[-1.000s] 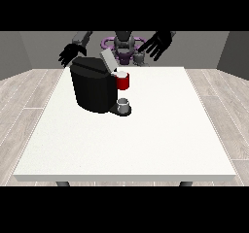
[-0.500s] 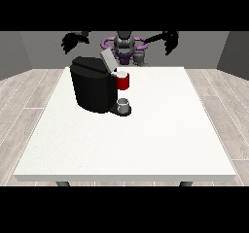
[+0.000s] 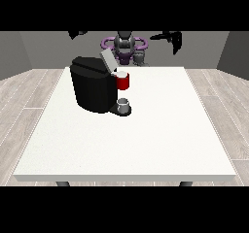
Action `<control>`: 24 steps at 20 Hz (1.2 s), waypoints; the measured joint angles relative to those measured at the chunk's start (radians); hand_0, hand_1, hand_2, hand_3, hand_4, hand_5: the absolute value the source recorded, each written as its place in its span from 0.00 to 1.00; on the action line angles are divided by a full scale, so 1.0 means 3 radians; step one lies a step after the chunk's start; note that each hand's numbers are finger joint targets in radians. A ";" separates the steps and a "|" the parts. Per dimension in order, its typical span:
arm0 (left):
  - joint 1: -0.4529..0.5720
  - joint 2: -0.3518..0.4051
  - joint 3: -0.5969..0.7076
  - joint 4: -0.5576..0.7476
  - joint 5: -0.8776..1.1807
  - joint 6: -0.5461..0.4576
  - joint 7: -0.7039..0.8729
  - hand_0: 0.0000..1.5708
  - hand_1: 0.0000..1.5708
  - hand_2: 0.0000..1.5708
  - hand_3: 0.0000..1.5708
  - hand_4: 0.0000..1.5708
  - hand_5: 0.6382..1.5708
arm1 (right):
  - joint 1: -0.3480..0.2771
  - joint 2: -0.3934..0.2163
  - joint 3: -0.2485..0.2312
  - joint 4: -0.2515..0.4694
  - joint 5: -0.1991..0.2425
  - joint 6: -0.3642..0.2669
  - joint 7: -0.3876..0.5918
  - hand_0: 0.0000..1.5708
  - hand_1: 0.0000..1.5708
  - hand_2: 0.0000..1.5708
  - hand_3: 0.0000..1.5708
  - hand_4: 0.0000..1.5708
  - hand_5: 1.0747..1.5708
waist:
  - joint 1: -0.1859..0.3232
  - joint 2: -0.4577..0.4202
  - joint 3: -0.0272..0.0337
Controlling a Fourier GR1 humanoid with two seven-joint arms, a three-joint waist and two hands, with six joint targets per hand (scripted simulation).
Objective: Insert the coffee pod into the coffee machine and close the lid
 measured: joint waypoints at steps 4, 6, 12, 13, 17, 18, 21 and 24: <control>0.0180 -0.0097 -0.0029 -0.0153 0.0148 -0.0110 0.0019 0.00 0.00 0.00 0.00 0.00 1.00 | -0.0128 -0.0022 0.0067 -0.0012 0.0062 0.0032 0.0069 0.00 0.00 0.00 0.00 0.09 1.00 | 0.0151 0.0022 0.0001; 0.0245 -0.0143 -0.0053 -0.0270 0.0202 -0.0122 0.0045 0.00 0.00 0.00 0.00 0.00 1.00 | -0.0173 -0.0013 0.0121 0.0015 0.0138 0.0029 0.0045 0.00 0.00 0.00 0.00 0.15 1.00 | 0.0220 0.0057 0.0001; 0.0475 -0.0208 -0.0202 -0.0704 0.0362 -0.0101 0.0119 0.00 0.00 0.00 0.00 0.00 1.00 | -0.0395 -0.0008 0.0158 0.0127 0.0198 0.0107 -0.0001 0.00 0.00 0.00 0.00 0.00 1.00 | 0.0280 0.0241 0.0002; 0.0536 -0.0222 -0.0234 -0.0796 0.0386 -0.0106 0.0164 0.00 0.00 0.00 0.00 0.00 1.00 | -0.0390 0.0022 0.0179 0.0161 0.0225 0.0093 -0.0013 0.00 0.00 0.00 0.00 0.00 1.00 | 0.0297 0.0242 0.0001; 0.0727 -0.0222 -0.0316 -0.1089 0.0510 -0.0094 0.0247 0.00 0.00 0.00 0.00 0.00 1.00 | -0.0508 -0.0019 0.0075 0.0310 0.0132 0.0206 -0.0037 0.00 0.00 0.00 0.00 0.00 1.00 | 0.0331 0.0347 0.0002; 0.0755 -0.0224 -0.0323 -0.1155 0.0547 -0.0088 0.0286 0.00 0.00 0.00 0.00 0.00 1.00 | -0.0552 -0.0004 0.0079 0.0334 0.0128 0.0215 -0.0026 0.00 0.00 0.00 0.00 0.00 1.00 | 0.0318 0.0382 0.0002; 0.0819 -0.0240 -0.0398 -0.1349 0.0632 -0.0014 0.0359 0.00 0.00 0.00 0.00 0.00 1.00 | -0.0708 0.0002 0.0026 0.0463 0.0101 0.0215 0.0019 0.00 0.00 0.00 0.00 0.00 1.00 | 0.0318 0.0485 0.0002; 0.0907 -0.0240 -0.0475 -0.1557 0.0663 0.0044 0.0441 0.00 0.00 0.00 0.00 0.00 1.00 | -0.0809 0.0008 -0.0016 0.0613 0.0089 0.0239 -0.0044 0.00 0.00 0.00 0.00 0.00 1.00 | 0.0307 0.0586 0.0002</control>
